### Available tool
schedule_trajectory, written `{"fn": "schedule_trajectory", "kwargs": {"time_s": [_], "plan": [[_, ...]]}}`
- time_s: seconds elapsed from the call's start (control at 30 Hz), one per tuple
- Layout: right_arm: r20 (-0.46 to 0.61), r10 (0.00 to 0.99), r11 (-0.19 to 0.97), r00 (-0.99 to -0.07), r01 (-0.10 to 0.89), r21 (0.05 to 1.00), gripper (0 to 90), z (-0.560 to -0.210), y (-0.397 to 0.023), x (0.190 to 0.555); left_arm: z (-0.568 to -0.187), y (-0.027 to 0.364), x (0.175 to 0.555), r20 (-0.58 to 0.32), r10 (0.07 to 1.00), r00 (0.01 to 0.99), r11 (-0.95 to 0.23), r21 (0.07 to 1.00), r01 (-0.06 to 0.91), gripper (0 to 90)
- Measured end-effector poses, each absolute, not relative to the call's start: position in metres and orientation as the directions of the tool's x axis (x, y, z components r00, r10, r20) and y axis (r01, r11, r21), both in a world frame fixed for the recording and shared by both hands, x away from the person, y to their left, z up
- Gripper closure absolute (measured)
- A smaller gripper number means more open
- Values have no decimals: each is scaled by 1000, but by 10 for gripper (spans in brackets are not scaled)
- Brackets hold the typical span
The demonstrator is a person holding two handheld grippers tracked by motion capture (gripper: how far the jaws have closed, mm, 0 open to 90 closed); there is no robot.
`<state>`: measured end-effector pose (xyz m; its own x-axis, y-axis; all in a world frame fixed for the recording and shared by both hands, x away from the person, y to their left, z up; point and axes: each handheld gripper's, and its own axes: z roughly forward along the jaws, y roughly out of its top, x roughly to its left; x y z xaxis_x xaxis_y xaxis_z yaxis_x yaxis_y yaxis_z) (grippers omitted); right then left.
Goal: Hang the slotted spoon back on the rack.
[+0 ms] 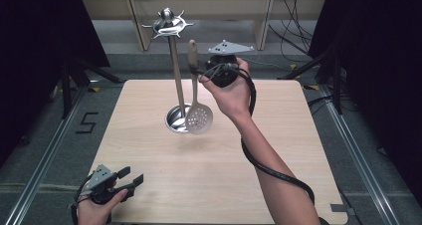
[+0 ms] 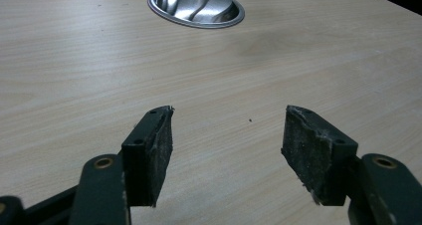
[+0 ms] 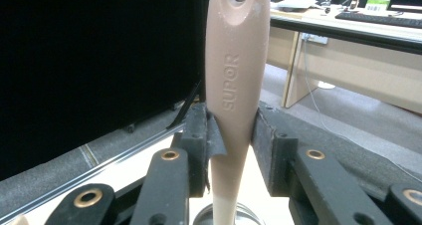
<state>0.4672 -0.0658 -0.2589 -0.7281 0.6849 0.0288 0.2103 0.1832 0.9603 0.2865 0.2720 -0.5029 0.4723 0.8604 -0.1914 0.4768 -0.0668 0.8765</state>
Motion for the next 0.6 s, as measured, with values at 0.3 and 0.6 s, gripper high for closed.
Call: {"fn": "schedule_trajectory", "kwargs": {"time_s": [0.3,0.6], "plan": [[23,676,193,-737,207,959,697,-255,-51,477,-503,273,286,-196,860,471,-62,876,478,356],[17,678,210,-735,216,954,696,-251,-44,484,-503,272,286,-201,859,471,-57,877,478,355]]}}
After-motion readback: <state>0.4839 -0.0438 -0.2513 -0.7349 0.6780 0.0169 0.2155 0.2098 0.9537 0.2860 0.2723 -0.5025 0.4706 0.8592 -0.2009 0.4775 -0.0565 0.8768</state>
